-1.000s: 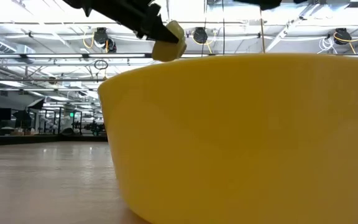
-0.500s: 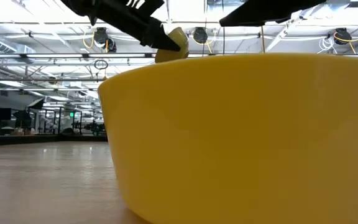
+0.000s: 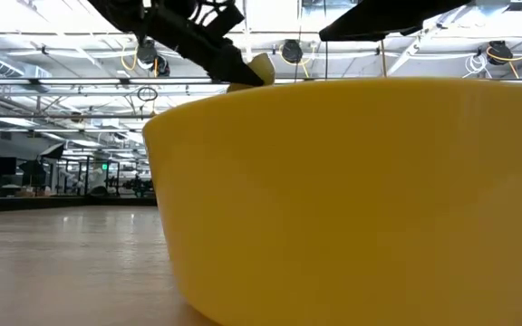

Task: Pick & Place Mini bowls
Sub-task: Stack the white bowl on top of the white bowl on the shelf

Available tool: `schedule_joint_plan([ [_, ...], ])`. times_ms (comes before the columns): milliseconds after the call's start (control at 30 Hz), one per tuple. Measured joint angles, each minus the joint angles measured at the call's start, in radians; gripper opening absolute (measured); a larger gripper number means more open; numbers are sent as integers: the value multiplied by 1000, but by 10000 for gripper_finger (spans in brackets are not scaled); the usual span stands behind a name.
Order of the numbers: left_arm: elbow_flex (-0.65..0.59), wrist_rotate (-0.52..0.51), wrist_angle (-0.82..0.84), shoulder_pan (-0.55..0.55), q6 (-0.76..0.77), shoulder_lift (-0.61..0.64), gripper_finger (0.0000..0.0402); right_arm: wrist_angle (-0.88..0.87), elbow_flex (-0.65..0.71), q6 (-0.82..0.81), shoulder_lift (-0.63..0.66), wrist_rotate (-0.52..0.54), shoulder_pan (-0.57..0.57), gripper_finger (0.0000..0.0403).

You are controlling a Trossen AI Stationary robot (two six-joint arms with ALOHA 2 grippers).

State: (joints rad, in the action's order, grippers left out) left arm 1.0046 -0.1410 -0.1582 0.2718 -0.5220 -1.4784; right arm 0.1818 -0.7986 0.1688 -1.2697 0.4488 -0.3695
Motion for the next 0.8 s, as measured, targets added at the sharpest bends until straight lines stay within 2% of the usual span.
schedule_joint_plan([
  [100, 2, -1, -8, 12, 0, -26, 22, -1, 0, 0, 0, -2, 0, 144],
  [333, 2, 10, -53, 15, -18, -72, 50, -12, 0, 0, 0, -3, 0, 144],
  [467, 2, 9, -63, 15, -19, -74, 46, -22, 0, 0, 0, -3, 0, 144],
  [600, 2, -38, -105, 14, -17, -74, 41, -44, 0, 0, 0, -4, 0, 144],
  [800, 2, -74, -110, 14, 3, -73, 89, -53, 0, 0, 0, -4, -1, 144],
])
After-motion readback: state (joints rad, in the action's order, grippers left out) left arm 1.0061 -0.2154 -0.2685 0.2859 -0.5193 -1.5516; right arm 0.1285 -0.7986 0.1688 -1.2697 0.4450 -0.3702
